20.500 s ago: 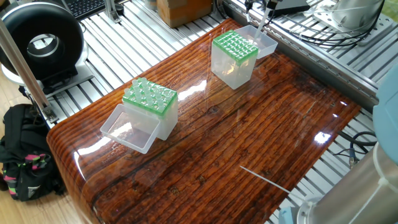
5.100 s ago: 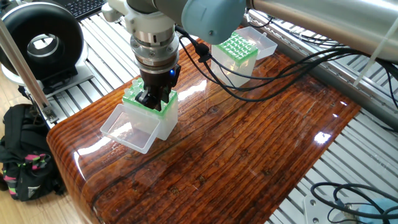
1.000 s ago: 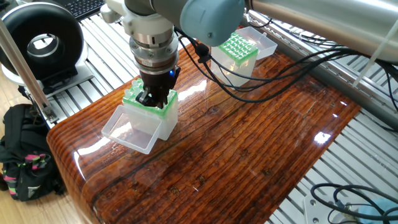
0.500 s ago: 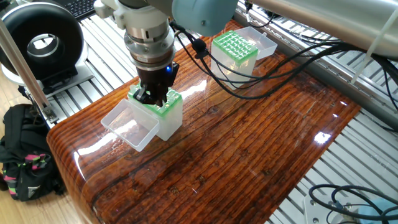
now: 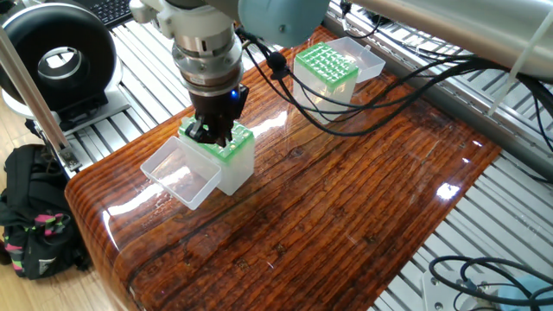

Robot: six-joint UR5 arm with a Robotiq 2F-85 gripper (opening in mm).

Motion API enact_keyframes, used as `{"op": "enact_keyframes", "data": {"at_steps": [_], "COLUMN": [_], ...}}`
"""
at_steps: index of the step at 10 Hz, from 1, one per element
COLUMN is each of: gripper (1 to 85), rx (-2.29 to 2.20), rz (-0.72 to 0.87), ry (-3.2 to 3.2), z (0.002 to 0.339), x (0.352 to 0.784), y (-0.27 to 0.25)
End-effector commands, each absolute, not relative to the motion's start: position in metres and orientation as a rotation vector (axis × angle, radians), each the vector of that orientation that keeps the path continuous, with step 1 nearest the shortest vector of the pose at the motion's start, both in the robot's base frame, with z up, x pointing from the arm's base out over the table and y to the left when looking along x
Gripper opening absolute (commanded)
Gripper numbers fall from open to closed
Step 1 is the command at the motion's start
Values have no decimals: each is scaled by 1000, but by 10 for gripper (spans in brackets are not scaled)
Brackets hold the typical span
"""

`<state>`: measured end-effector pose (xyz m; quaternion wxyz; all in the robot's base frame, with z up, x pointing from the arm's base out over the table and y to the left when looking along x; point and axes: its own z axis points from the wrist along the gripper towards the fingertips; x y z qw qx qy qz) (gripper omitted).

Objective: Transfer all large pipette tips from one holder to another

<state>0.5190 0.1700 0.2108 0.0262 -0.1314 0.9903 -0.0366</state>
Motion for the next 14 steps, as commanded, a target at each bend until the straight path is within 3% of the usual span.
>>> {"op": "enact_keyframes", "data": {"at_steps": [1,14], "gripper": [10,10], "rx": [-424,-445], "rz": [-81,-59], "ry": [3052,3043], "z": [228,258], "x": [518,506], "y": [173,170]}}
